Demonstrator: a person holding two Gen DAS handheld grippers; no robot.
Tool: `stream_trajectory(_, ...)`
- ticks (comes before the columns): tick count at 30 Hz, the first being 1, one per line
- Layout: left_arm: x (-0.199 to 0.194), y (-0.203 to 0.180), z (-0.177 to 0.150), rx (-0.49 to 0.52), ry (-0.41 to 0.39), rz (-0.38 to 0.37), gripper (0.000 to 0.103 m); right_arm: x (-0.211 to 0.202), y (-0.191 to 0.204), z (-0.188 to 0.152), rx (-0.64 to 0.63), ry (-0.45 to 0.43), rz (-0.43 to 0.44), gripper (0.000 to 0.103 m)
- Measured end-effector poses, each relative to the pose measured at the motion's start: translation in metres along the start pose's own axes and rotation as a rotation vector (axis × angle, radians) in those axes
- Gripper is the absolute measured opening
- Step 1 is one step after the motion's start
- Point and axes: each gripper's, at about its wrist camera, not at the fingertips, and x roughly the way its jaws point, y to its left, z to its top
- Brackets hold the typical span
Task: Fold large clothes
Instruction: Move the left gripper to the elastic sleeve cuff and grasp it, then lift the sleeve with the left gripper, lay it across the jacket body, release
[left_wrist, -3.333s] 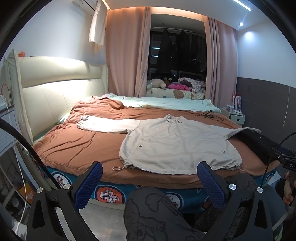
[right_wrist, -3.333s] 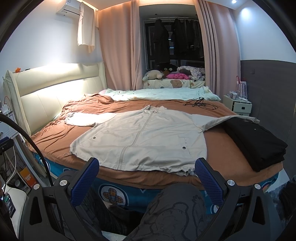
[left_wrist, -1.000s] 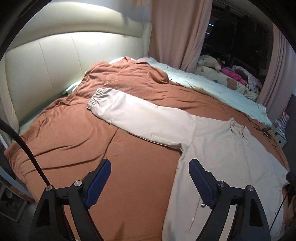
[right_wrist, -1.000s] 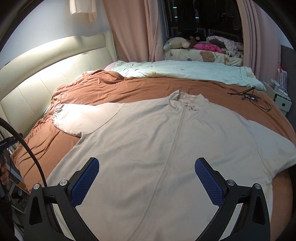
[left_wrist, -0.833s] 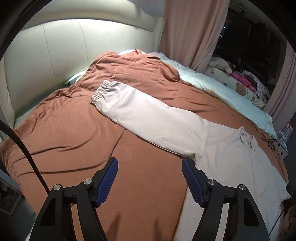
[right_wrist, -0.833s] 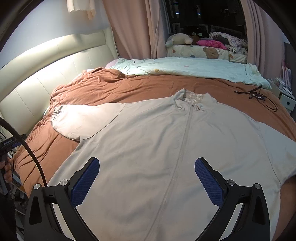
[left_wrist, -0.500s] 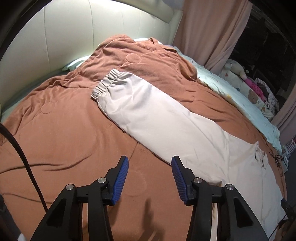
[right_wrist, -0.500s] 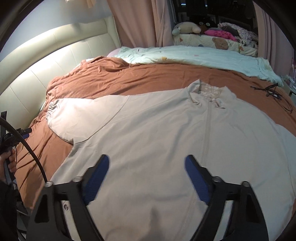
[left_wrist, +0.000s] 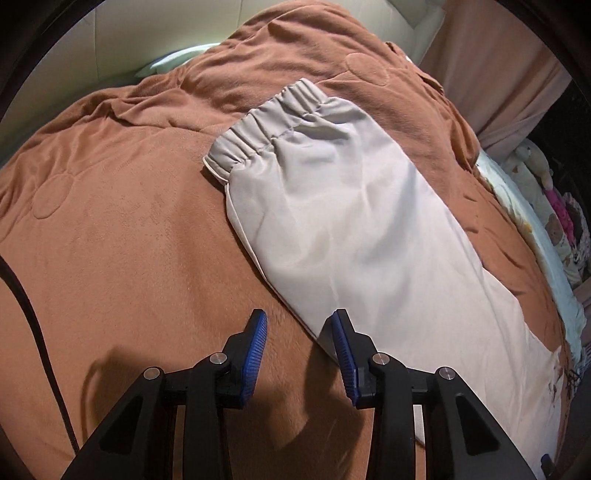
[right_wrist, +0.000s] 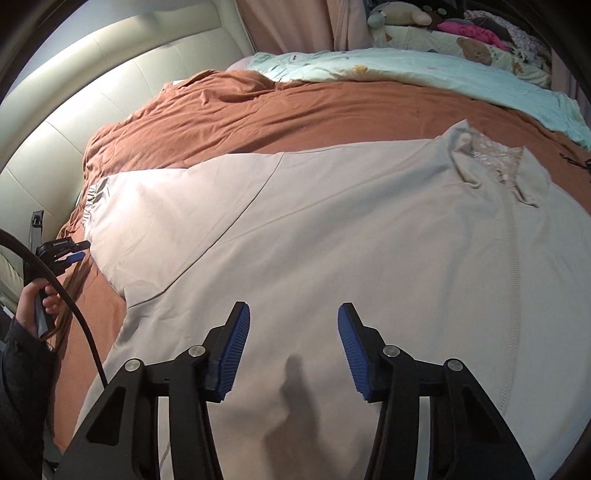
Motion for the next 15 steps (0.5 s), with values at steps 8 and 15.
stream_trajectory(8, 0.017, -0.003, 0.03, 0.004, -0.036, 0.037, 0.008, 0.044, 0.015, 0.021, 0.001, 0.037, 0.053, 0.036)
stream_trajectory(15, -0.04, -0.029, 0.037, 0.1, -0.13, -0.01, 0.004, 0.08, 0.039, 0.027, 0.029, 0.09, 0.164, 0.026)
